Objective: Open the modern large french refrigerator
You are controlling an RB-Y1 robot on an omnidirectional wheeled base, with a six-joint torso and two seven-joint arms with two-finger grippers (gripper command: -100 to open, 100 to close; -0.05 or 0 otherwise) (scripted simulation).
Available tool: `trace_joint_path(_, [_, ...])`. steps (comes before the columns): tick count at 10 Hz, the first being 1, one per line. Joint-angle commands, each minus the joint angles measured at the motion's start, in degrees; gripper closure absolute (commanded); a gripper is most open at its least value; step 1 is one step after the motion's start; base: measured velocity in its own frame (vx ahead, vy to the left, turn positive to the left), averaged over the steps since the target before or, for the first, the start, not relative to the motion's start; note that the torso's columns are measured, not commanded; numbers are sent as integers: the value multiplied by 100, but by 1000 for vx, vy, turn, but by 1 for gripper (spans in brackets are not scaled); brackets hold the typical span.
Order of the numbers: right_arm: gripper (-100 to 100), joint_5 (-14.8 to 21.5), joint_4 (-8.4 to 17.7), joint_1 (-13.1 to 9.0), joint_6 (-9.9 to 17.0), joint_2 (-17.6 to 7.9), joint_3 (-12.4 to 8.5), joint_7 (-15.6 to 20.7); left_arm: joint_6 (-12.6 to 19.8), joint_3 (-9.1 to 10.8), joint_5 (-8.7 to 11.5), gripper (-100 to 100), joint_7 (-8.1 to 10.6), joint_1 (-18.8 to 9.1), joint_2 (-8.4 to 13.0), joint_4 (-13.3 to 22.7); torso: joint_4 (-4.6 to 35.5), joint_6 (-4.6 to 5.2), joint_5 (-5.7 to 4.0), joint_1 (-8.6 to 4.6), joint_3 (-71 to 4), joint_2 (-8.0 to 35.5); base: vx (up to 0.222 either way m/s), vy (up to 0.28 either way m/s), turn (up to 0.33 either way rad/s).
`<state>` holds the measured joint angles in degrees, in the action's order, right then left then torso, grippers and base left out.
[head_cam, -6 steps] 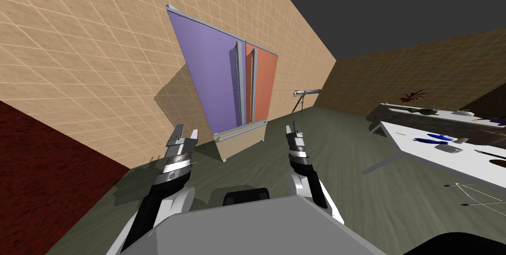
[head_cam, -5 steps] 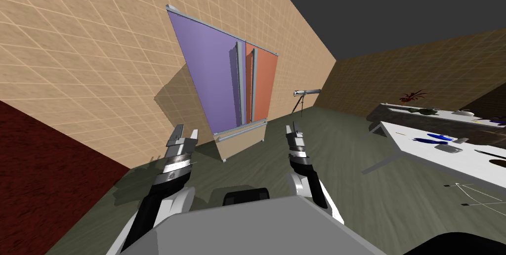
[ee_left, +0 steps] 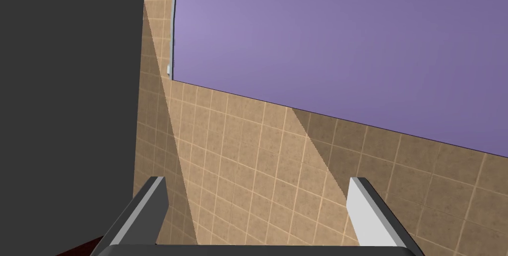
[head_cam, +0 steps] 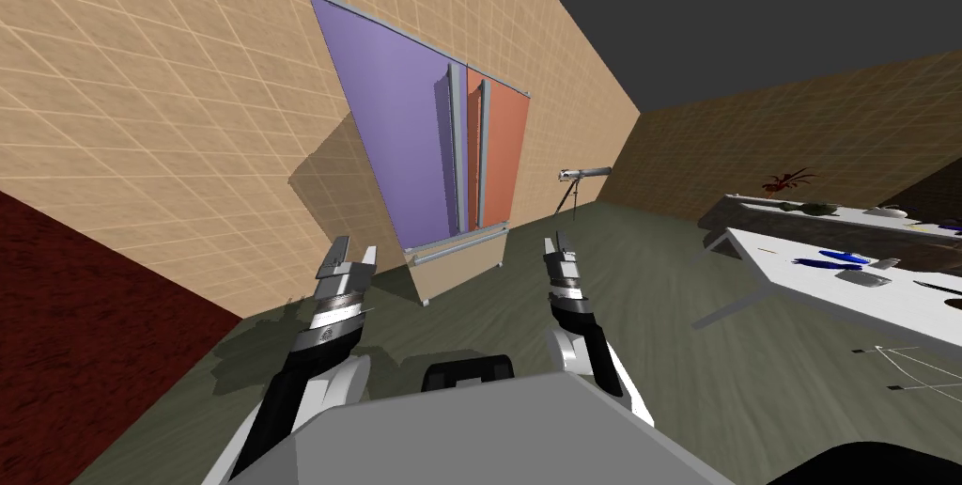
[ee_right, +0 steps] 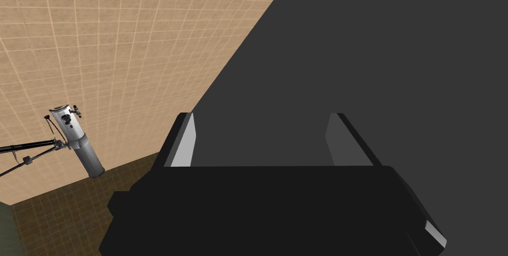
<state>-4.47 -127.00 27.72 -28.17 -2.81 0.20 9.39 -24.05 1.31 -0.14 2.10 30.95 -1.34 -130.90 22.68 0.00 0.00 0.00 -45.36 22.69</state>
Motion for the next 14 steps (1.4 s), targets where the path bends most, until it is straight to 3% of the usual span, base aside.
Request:
trace_joint_path(1, [0,0,0,0,0,0,0,0,0,0,0,0,0,0,0,0,423,0,0,0,-845,424,0,0,0])
trace_joint_path(3, [0,0,0,0,0,0,0,0,0,0,0,0,0,0,0,0,1269,0,0,0,-2537,1270,0,0,0])
trace_joint_path(4, [0,0,0,0,0,0,0,0,-73,-15,33,-100,48,14,233,73,1692,0,0,0,-3383,1693,41,-9,-22])
trace_joint_path(5, [0,0,2,1,0,0,0,0,-121,-26,55,-100,80,23,339,121,1878,0,0,-1,-3783,1876,72,-20,-32])
trace_joint_path(8, [0,0,2,2,0,1,0,0,-413,-87,186,-100,271,79,691,405,1955,0,-1,-3,-3927,1946,110,-41,-32])
trace_joint_path(14, [0,0,2,3,0,0,0,0,-1081,-227,485,-100,706,211,967,1039,1959,0,1,2,-3923,1953,161,-43,-52])
